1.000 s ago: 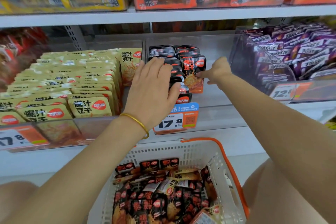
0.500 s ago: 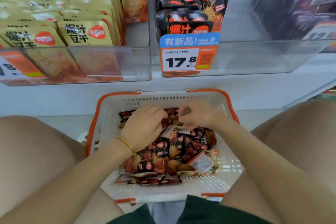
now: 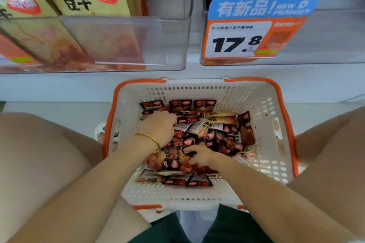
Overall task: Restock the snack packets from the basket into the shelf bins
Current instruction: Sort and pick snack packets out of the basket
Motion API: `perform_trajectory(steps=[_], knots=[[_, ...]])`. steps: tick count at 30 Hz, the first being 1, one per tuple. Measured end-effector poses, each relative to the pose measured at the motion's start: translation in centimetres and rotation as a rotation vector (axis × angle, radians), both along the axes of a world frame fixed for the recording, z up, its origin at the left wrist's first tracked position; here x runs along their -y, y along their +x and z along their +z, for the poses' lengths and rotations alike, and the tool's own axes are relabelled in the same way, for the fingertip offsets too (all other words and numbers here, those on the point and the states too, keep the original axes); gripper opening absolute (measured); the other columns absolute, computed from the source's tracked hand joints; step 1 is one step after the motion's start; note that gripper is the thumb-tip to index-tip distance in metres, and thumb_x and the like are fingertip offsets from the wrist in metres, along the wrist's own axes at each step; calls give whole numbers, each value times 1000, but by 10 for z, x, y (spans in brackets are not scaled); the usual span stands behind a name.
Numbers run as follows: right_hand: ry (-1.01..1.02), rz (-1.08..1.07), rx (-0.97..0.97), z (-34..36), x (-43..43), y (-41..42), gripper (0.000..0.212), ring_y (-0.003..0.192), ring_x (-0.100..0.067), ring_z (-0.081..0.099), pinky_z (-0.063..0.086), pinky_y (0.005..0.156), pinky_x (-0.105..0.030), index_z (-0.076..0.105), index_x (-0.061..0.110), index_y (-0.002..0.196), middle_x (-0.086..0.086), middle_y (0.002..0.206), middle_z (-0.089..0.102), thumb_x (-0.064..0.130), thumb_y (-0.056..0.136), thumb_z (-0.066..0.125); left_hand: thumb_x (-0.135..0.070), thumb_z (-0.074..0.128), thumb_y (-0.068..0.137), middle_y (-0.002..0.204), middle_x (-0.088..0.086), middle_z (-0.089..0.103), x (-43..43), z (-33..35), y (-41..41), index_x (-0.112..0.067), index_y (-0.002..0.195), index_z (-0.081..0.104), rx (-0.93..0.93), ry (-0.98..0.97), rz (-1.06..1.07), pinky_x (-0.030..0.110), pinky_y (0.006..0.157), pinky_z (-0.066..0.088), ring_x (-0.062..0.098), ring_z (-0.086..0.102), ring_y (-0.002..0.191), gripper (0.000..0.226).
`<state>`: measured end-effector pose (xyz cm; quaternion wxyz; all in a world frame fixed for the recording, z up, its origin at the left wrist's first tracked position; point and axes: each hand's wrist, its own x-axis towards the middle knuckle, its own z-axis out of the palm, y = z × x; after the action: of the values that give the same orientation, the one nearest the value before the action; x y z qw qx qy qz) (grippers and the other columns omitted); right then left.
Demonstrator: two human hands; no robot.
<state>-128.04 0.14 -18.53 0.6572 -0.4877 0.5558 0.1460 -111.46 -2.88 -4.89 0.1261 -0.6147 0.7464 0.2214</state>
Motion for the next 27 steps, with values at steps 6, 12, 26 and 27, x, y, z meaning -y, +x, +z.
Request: perform_trajectory(steps=[6, 12, 26, 27], knots=[[-28, -110, 85, 21, 6, -5, 38, 115, -19, 51, 46, 88, -25, 57, 9, 129, -3, 141, 41, -1, 92, 52, -11, 42, 94, 117, 9, 54, -2, 5, -2, -14, 117, 58, 33, 33, 12, 35, 87, 40, 28, 49, 109, 28], [11, -72, 321, 105, 47, -42, 27, 116, -20, 57, 46, 102, -35, 66, 6, 112, -2, 120, 57, -3, 96, 45, -25, 54, 94, 141, 10, 41, 1, 12, -13, -13, 142, 35, -76, 178, 157, 36, 100, 41, 27, 45, 125, 52], [-624, -80, 435, 321, 32, -114, 24, 67, 5, 58, 45, 64, -10, 65, 12, 92, 15, 71, 67, -8, 79, 67, -22, 73, 79, 74, -9, 53, -5, 177, -82, -19, 84, 58, -797, -239, 64, 23, 66, 40, 12, 53, 74, 17], [-670, -110, 460, 341, 29, -123, 23, 63, 5, 57, 44, 61, -10, 65, 15, 85, 16, 67, 66, -5, 75, 71, -23, 72, 81, 70, -11, 55, -6, 192, -87, -25, 83, 56, -897, -256, 64, 27, 65, 44, 9, 54, 69, 16]])
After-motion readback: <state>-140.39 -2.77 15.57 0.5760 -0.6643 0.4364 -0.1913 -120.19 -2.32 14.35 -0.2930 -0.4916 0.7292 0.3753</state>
